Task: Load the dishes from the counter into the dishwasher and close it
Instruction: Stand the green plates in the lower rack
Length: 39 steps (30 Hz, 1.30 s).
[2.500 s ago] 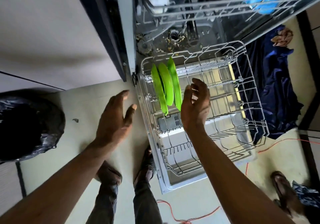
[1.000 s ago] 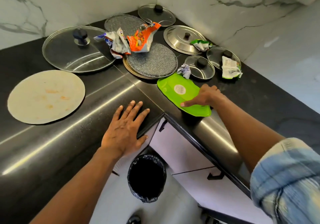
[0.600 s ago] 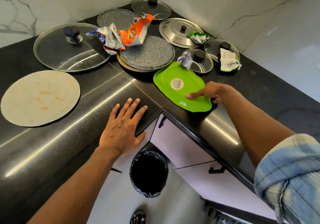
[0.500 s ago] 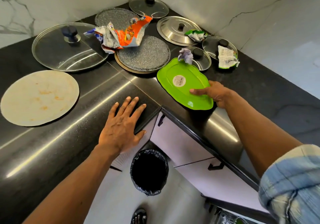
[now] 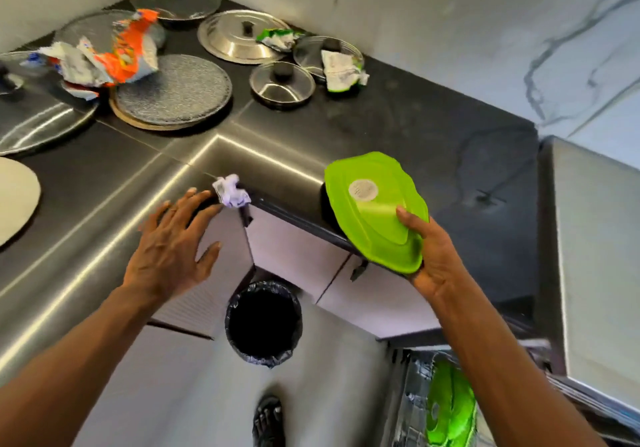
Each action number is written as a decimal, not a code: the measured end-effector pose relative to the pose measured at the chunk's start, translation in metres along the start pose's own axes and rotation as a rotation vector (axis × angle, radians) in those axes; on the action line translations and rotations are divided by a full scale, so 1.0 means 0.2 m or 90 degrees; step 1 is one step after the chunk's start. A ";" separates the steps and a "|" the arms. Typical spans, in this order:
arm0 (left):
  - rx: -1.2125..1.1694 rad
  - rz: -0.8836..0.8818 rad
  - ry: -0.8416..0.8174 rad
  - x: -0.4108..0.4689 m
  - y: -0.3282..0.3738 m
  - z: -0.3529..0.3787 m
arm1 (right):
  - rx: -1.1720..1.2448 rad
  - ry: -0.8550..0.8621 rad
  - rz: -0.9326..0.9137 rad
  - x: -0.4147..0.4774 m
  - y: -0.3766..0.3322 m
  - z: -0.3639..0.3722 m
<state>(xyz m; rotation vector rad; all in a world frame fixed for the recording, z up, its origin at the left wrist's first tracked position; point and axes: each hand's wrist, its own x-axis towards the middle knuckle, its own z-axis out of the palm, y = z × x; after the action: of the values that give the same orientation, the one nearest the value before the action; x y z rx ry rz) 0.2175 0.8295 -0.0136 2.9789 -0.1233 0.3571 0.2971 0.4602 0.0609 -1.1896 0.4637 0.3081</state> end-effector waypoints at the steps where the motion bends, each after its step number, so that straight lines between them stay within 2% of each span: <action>1: -0.021 0.006 0.008 -0.02 0.10 0.03 | 0.006 0.019 -0.007 -0.08 0.02 -0.11; 5: -0.067 -0.068 -0.030 -0.04 0.48 0.17 | 0.008 0.057 -0.013 -0.40 0.19 -0.57; 12: -0.103 -0.210 -0.096 -0.01 0.84 0.31 | 0.008 0.106 0.086 -0.84 0.58 -1.21; 18: -0.198 -0.154 -0.171 -0.43 1.32 0.36 | -0.082 0.182 0.088 -0.98 0.90 -1.58; 23: -0.271 -0.126 -0.374 -0.89 1.72 0.57 | -0.066 0.284 0.108 -1.11 1.23 -1.96; 26: -0.275 -0.092 -0.499 -1.12 1.91 0.80 | -0.030 0.366 0.125 -1.18 1.44 -2.19; 32: -0.323 -0.157 -0.698 -1.37 2.25 1.39 | 0.049 0.527 0.060 -1.09 1.78 -2.57; 35: -0.329 -0.174 -0.731 -1.39 2.39 1.66 | 0.056 0.561 0.013 -0.92 1.88 -2.71; 39: -0.322 -0.203 -0.727 -1.42 2.59 2.02 | 0.009 0.552 -0.045 -0.66 1.98 -2.86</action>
<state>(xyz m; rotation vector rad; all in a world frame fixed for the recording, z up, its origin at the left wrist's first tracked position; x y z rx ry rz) -0.0146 0.2779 -0.4054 2.2581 0.1322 -1.2094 -0.1064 0.0623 -0.3639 -1.2872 1.1649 -0.2999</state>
